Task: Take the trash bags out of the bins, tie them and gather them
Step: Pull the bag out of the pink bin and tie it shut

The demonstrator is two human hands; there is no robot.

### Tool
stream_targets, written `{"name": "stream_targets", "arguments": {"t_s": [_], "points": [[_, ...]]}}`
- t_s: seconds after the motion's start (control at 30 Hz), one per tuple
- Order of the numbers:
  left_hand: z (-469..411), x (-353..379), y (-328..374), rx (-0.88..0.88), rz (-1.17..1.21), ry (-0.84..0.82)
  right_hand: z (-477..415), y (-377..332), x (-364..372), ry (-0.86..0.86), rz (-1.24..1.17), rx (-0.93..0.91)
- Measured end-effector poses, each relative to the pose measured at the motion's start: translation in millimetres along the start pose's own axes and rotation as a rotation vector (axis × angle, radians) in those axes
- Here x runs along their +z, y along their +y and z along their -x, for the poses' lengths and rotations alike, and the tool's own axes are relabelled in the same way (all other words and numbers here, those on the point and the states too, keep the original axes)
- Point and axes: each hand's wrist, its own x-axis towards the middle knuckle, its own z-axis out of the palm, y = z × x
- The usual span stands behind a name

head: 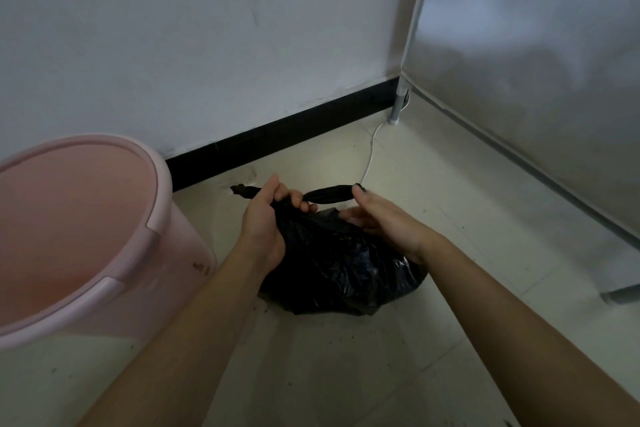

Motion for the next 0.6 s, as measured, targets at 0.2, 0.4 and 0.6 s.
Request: {"name": "stream_targets", "arguments": {"t_s": [0.2, 0.4, 0.6], "points": [[1, 9, 0, 0.142, -0.3, -0.029, -8, -7, -10, 0.404, 0.004, -0.178], [-6, -10, -3, 0.254, -0.491, 0.349, -9, 16, -64, 0.859, -0.088, -0.136], [-13, -18, -9, 0.369, -0.516, 0.429, -3, 28, -64, 0.902, -0.338, -0.146]]}}
